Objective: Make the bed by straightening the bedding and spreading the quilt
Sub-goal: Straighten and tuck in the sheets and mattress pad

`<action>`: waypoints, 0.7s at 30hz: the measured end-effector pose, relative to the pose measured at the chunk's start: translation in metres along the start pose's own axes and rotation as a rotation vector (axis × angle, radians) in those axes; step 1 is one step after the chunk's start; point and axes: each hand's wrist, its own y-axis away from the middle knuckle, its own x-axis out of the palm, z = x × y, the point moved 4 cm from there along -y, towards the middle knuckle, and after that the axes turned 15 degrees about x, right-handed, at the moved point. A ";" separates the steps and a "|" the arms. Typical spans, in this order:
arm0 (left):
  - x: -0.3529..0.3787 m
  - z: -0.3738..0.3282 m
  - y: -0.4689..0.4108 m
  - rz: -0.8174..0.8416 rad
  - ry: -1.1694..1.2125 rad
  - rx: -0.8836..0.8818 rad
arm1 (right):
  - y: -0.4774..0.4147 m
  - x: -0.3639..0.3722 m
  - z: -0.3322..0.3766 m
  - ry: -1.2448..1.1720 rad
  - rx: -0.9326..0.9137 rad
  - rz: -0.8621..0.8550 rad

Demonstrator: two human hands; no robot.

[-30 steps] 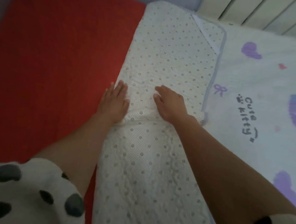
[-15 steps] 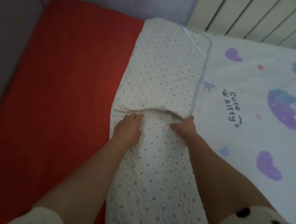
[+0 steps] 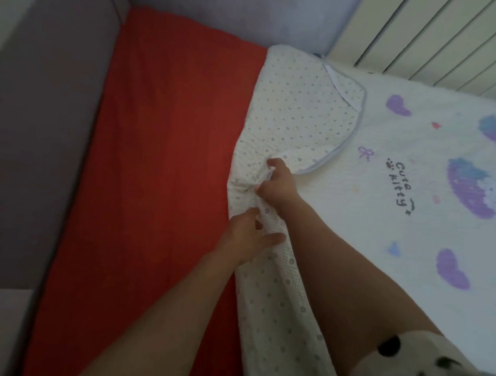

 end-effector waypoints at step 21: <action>-0.124 0.093 0.065 -0.484 -0.388 -0.380 | 0.002 0.078 0.078 0.211 -0.255 0.353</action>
